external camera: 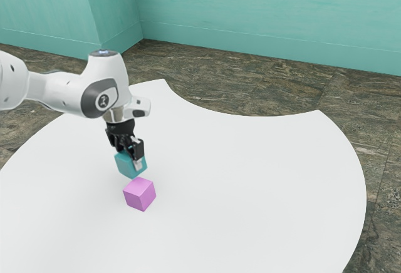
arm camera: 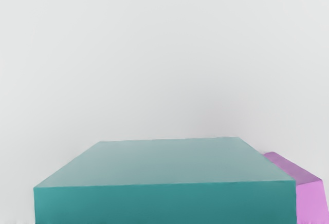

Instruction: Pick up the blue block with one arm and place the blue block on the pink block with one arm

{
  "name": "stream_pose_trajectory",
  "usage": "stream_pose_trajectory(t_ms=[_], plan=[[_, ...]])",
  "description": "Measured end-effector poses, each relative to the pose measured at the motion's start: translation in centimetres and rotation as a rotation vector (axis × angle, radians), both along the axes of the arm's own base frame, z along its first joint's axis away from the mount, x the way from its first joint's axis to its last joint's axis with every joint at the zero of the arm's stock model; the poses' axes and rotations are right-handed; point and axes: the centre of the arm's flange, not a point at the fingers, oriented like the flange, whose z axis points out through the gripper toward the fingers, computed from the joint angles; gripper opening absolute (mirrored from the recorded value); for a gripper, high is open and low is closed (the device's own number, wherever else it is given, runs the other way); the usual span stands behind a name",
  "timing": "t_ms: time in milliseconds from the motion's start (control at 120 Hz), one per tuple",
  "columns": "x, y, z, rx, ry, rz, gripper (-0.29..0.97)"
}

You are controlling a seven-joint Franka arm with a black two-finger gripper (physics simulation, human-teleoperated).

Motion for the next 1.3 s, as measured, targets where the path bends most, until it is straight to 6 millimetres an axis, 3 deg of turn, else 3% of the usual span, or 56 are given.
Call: stream_pose_trajectory(t_ms=[300,500,1300], plan=[[-1.6,-1.2,0.9,0.007,-0.011,0.023,0.33],[-2.7,-3.2,0.7,-0.01,-0.003,0.031,0.33],[-4.2,-4.2,0.3,-0.008,0.014,0.145,0.33]])
